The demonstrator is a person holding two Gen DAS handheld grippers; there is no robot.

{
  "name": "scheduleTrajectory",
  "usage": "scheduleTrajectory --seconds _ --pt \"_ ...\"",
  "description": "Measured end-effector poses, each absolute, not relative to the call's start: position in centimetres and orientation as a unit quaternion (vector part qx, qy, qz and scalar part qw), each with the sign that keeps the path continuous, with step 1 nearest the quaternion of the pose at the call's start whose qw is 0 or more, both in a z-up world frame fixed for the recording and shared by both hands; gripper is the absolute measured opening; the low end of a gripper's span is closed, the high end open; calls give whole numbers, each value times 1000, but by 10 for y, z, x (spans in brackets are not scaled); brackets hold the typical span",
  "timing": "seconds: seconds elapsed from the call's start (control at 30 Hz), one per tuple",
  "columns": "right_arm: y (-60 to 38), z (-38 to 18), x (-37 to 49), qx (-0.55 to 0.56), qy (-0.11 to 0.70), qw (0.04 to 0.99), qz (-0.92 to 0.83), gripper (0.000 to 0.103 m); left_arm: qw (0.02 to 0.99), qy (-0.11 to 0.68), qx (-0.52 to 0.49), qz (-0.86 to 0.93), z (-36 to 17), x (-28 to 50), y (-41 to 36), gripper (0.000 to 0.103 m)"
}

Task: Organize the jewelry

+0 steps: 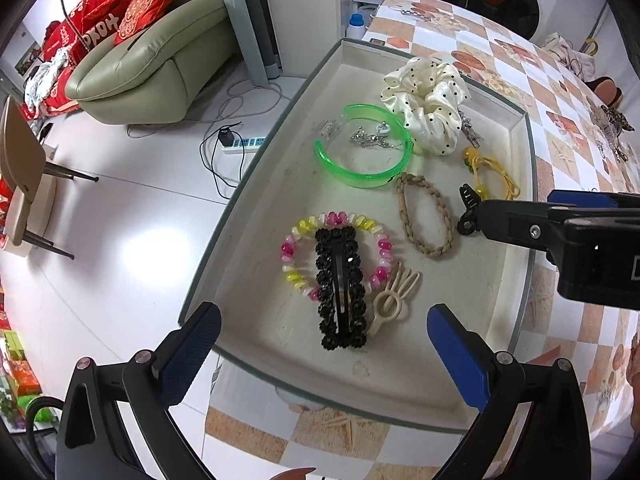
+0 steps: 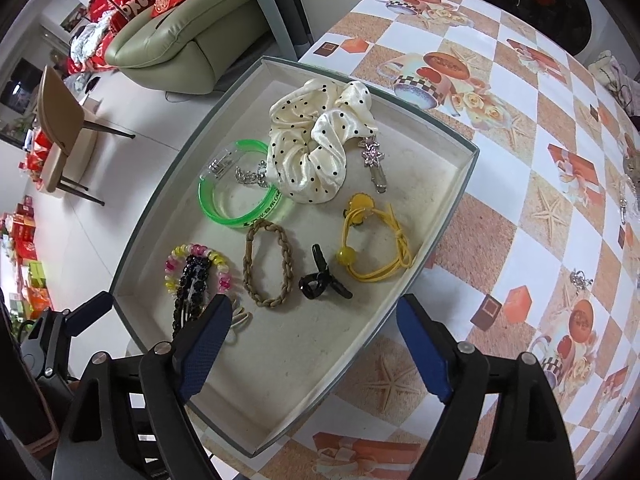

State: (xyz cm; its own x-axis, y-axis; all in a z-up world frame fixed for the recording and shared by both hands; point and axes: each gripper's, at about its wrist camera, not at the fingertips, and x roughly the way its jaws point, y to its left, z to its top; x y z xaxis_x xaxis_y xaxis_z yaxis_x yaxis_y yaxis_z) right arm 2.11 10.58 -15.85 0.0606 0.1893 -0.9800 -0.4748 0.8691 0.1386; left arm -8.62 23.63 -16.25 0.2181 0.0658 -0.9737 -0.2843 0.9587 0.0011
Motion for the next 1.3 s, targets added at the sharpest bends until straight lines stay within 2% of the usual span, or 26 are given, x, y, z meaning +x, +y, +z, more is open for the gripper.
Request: scheduleTrajectory --seconds 0.43,0.47,0.5,1.3 --pt "96 -130 0 -118 640 728 217 90 781 609 -88 108 -128 -104 234 103" --pt "95 -126 -2 -117 637 731 216 100 782 608 -88 108 -124 -105 233 103" --pt "94 -121 -4 -117 634 734 215 102 783 607 -87 107 -120 -107 232 103" --pt "68 -6 -44 -122 604 768 173 103 800 591 -76 73 -18 -133 214 103"
